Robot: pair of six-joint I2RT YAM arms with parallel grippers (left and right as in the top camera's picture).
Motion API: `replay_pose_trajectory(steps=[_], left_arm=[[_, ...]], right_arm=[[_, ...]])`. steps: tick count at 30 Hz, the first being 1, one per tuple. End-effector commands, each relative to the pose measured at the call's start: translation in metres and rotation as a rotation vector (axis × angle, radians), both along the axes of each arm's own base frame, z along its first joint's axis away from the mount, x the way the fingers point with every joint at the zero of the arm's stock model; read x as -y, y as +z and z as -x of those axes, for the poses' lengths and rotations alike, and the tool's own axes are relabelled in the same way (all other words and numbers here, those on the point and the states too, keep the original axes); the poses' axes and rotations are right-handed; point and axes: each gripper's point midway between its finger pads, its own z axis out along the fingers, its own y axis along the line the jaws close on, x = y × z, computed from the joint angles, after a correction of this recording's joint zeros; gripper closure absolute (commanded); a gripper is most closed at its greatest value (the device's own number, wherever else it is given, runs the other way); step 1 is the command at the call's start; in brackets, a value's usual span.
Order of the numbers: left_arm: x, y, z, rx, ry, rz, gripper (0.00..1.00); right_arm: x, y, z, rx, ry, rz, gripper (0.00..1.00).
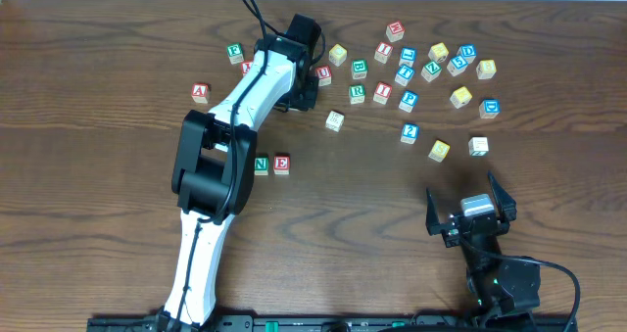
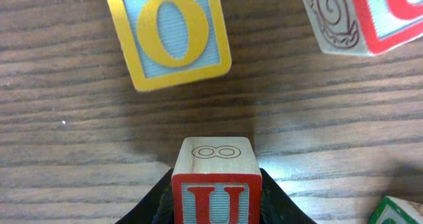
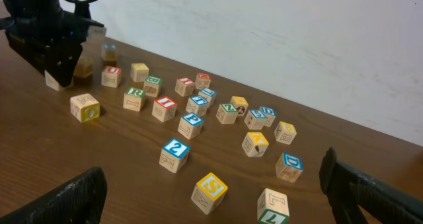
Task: Spell out NEURIPS
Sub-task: 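Lift the U block and carry it toward the N and E blocks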
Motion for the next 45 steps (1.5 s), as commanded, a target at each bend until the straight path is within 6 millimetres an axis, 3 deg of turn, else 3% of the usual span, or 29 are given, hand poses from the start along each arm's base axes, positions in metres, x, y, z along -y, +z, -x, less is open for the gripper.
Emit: replay_pose_trajectory(steps=[1,9,14,17,21,27,32,45], left_arm=[[0.001,0.043,-0.009,0.080,-0.006,0.020,0.75],[0.002,0.127,-0.009,0.226,0.016,0.084,0.76],[-0.005,0.176,0.006,0.290,0.060,0.094,0.79],[-0.014,0.193,0.017,0.315,0.093,0.043,0.81],[-0.012,0.206,0.037,0.324,0.092,0.005,0.92],[0.012,0.210,0.061,0.351,0.023,0.003,0.92],[0.024,0.198,0.081,0.351,0.001,0.020,0.92],[0.012,0.136,0.178,0.264,0.078,0.138,0.92]], right_arm=[[0.004,-0.001,-0.001,-0.003,-0.021,-0.013,0.01],[0.004,-0.001,-0.001,-0.003,-0.021,-0.013,0.01],[0.004,-0.001,-0.001,-0.003,-0.021,-0.013,0.01],[0.004,-0.001,-0.001,-0.003,-0.021,-0.013,0.01],[0.004,-0.001,-0.001,-0.003,-0.022,-0.013,0.01],[0.004,-0.001,-0.001,-0.003,-0.021,-0.013,0.01],[0.004,-0.001,-0.001,-0.003,-0.021,-0.013,0.01],[0.004,-0.001,-0.001,-0.003,-0.021,-0.013,0.01]])
